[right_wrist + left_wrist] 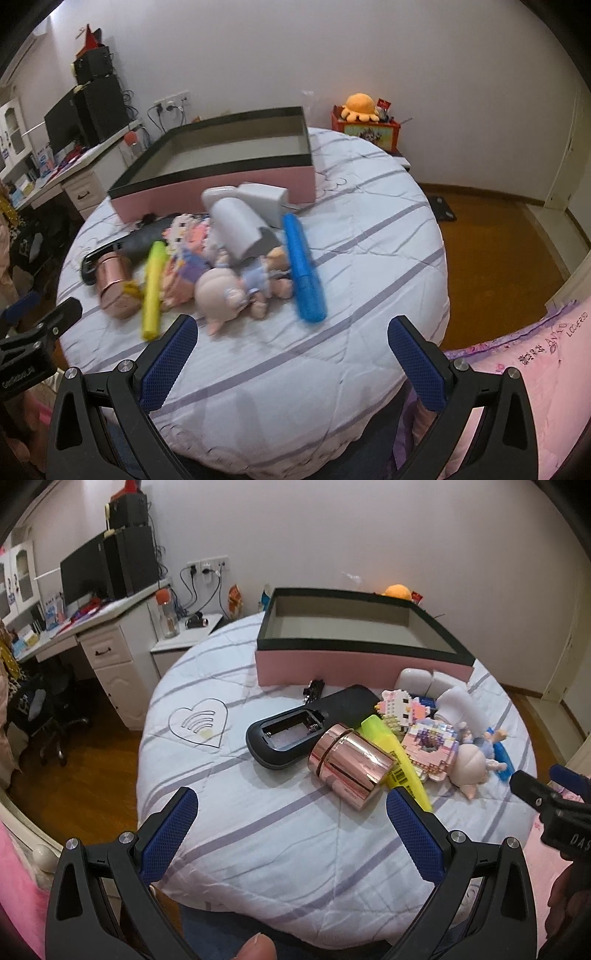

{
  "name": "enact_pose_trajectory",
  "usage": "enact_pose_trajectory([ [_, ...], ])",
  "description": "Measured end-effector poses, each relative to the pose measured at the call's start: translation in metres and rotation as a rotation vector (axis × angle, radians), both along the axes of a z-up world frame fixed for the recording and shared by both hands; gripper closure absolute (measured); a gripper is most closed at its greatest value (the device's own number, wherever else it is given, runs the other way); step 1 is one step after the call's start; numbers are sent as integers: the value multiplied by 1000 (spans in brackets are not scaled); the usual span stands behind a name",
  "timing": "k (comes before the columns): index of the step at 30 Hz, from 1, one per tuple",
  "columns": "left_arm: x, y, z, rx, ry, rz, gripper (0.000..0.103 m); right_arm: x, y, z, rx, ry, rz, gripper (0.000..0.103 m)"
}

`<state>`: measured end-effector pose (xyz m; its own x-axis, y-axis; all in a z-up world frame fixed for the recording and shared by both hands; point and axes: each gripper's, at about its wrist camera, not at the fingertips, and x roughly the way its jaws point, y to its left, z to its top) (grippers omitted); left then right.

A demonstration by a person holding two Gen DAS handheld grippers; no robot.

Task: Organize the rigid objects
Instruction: 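Grasp the rose-gold cup with the left tool while the right tool grasps the blue highlighter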

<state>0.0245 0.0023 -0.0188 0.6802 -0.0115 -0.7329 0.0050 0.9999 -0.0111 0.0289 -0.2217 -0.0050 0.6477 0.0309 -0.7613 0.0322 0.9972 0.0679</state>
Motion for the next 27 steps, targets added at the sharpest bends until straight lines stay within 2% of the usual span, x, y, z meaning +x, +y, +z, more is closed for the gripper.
enact_pose_trajectory([
  [6, 20, -6, -12, -62, 79, 25, 0, 17, -8, -4, -5, 21, -11, 0],
  [14, 43, -16, -19, -124, 128, 93, 0, 27, -11, -8, 25, 55, 20, 0],
  [23, 64, -20, -28, -133, 157, 142, 0, 36, -32, -4, 65, 59, 10, 0],
  [25, 68, -21, -31, -122, 162, 135, 0, 40, -34, -5, 63, 67, 6, 5],
  [27, 68, -22, -33, -116, 152, 134, 0, 46, -35, -9, 56, 85, 9, 5],
])
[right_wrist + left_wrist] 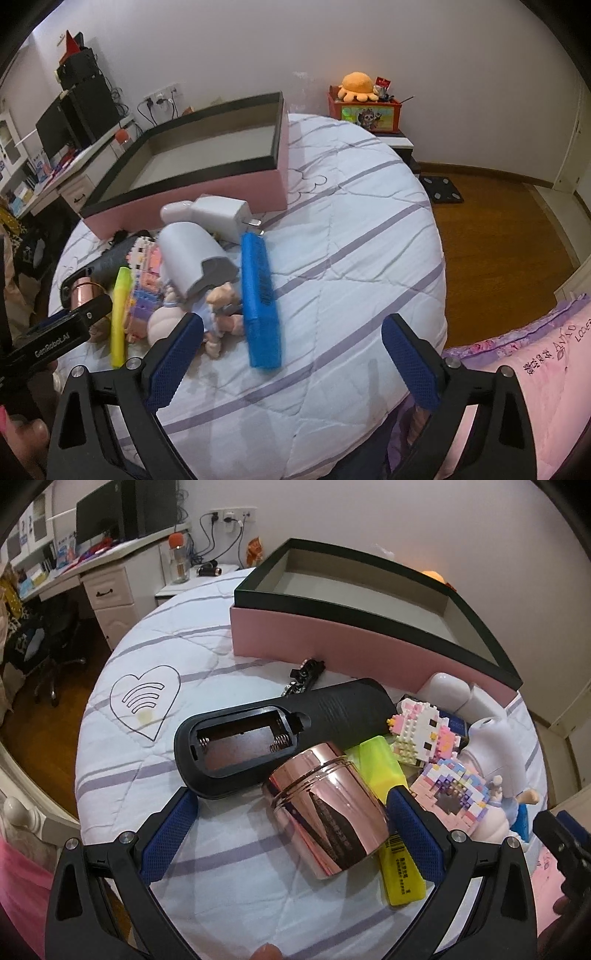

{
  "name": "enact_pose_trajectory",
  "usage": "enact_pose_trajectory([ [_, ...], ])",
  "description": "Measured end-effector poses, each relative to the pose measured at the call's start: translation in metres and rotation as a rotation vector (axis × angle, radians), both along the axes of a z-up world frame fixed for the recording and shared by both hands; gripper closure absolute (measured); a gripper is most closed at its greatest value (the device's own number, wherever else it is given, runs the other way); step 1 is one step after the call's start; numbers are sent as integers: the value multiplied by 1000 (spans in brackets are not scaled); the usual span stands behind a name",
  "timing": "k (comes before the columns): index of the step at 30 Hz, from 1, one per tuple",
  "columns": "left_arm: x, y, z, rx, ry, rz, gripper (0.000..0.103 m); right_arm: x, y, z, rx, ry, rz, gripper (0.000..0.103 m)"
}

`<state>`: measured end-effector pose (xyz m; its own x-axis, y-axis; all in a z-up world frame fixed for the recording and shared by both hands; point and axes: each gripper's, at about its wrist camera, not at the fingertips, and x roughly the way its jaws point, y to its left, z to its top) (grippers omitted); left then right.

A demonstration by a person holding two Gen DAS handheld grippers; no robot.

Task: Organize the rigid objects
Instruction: 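Grasp the rose-gold cup with the left tool while the right tool grasps the blue highlighter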

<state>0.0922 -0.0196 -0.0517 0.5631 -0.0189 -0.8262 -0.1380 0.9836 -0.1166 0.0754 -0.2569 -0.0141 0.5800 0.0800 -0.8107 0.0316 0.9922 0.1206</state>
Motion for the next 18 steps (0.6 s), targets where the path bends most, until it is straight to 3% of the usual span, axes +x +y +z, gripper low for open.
enact_pose_trajectory([
  [8, 3, 13, -7, 42, 17, 31, 3, 17, 4, -11, -15, 45, 50, 22],
  [10, 2, 16, -6, 43, 12, 29, 6, 21, 5, -14, -18, 61, 63, 29],
  [18, -9, 11, -4, 89, 24, -12, 20, 33, 9, -15, -35, 72, 97, 39],
])
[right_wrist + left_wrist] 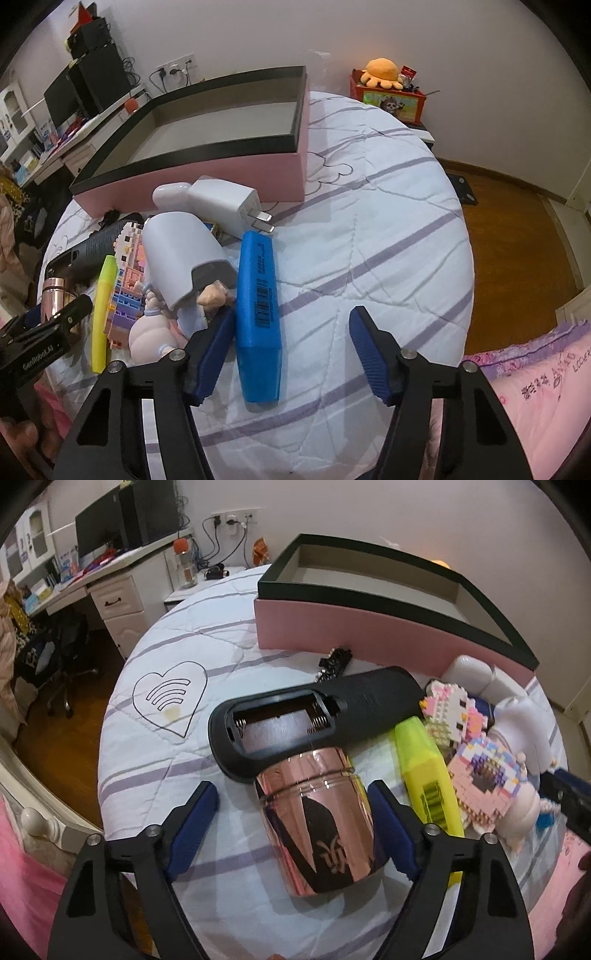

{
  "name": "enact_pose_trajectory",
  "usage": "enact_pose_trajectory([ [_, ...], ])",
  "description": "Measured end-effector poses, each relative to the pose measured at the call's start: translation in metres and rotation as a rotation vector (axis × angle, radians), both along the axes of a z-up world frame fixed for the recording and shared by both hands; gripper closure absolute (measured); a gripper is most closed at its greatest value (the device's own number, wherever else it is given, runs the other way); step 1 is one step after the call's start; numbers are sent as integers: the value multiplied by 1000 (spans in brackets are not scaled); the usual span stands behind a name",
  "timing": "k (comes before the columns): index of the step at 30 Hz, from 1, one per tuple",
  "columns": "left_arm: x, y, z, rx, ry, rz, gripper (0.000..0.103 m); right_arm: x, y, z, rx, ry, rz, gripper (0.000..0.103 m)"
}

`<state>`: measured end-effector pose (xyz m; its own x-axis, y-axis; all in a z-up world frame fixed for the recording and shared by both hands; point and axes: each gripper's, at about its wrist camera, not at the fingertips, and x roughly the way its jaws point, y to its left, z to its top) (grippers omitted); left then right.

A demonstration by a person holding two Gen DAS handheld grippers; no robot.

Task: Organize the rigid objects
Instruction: 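Grasp the rose-gold cup with the left tool while the right tool grasps the blue highlighter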

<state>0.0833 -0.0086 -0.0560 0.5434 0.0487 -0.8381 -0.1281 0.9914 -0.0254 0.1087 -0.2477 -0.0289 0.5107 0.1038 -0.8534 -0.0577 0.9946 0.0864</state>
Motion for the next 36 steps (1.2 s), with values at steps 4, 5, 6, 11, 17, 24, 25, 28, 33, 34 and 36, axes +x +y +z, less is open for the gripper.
enact_pose_trajectory([
  [4, -1, -3, -2, 7, -5, -20, 22, 4, 4, 0, -12, 3, 25, 46],
  [5, 0, -3, -2, 6, -8, -28, 23, 5, 5, 0, -13, 4, 33, 48],
  [6, 1, -4, -2, 6, -12, -36, 27, 5, 7, 0, -15, 7, 38, 51],
  [11, 7, -5, 0, -6, -19, -72, 38, 7, 2, -4, -24, 36, 23, 75],
  [17, 1, -2, -1, -27, -29, -82, 38, 12, 3, -10, -6, 36, 34, 75],
  [24, -6, 7, 0, -77, -40, -66, 38, 10, 7, -10, -30, 31, 54, 78],
  [25, -5, 7, -1, -72, -39, -70, 38, 11, 8, -10, -37, 30, 56, 78],
  [28, -1, 3, -2, -56, -35, -55, 35, 9, 9, -10, -42, 26, 55, 77],
  [33, 0, 0, -2, -56, -45, -73, 38, 9, 9, -9, -48, 19, 55, 78],
  [34, 0, 0, -1, -63, -46, -78, 38, 8, 9, -9, -45, 17, 55, 78],
  [36, -2, 2, 0, -77, -44, -87, 38, 4, 8, -8, -29, 15, 50, 78],
])
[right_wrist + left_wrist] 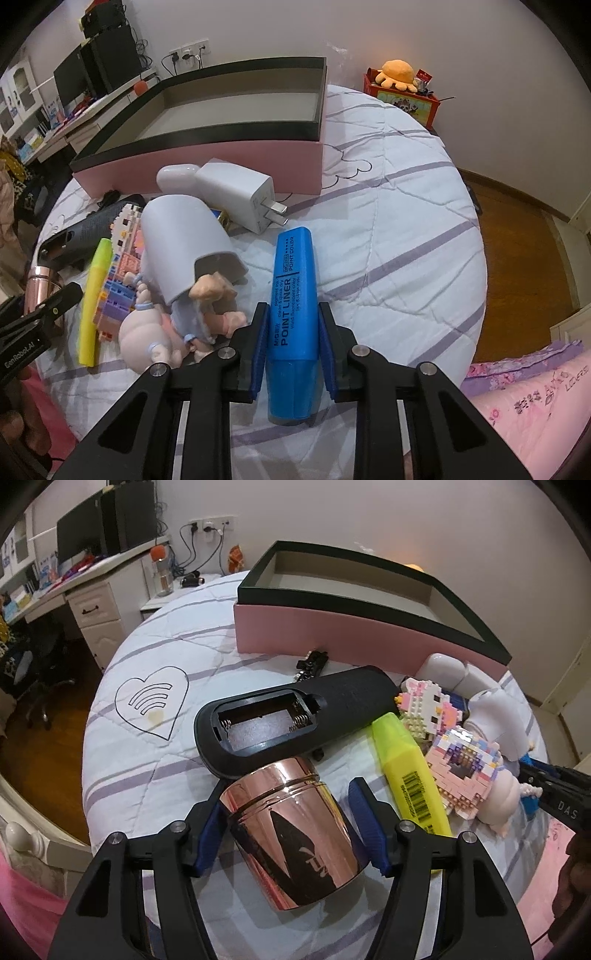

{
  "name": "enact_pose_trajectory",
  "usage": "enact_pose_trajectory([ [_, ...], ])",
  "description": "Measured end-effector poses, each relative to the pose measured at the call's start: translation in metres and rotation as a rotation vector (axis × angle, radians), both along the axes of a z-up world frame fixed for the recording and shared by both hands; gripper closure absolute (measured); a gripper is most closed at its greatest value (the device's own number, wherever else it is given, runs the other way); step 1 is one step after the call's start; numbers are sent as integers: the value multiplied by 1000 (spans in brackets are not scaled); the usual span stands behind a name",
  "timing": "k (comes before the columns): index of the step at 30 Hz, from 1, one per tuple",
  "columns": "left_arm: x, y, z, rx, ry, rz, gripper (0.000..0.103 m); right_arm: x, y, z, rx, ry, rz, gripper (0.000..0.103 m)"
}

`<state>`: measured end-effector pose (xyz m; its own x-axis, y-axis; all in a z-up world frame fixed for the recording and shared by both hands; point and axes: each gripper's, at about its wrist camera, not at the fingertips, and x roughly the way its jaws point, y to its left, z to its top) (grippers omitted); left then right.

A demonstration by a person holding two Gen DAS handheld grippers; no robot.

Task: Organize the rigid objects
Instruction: 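Grasp the rose-gold cup with the left tool while the right tool grasps the blue highlighter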

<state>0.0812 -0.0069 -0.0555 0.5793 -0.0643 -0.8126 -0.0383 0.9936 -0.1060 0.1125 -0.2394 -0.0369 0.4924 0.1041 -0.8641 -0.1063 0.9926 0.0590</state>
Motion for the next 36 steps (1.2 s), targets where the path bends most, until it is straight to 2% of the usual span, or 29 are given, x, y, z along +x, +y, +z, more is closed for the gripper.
enact_pose_trajectory([
  [7, -8, -8, 11, -33, -18, -47, 38, -7, -4, 9, 47, -16, -17, 78],
  [19, -8, -9, 27, -15, -49, -60, 38, -12, -12, 23, 93, -39, -53, 78],
  [21, -6, -9, 24, 11, -31, -64, 38, -11, -11, 22, 91, -39, -50, 78],
  [24, -5, -9, 8, 46, 44, -46, 37, -12, -8, 18, 84, -30, -48, 78],
  [25, -6, -6, 3, 45, 62, -27, 34, -11, -8, 17, 83, -27, -47, 78],
  [30, -12, 2, 8, 31, 42, 40, 26, -10, -9, 12, 80, -14, -47, 78],
  [33, -21, 6, 9, 16, 41, 87, 12, -8, -9, 13, 78, -15, -44, 78],
  [35, -23, 5, 8, -1, 26, 69, 13, -7, -8, 12, 76, -16, -39, 78],
  [36, -22, 3, 8, -6, 23, 62, 30, -7, -7, 12, 77, -16, -37, 78],
])
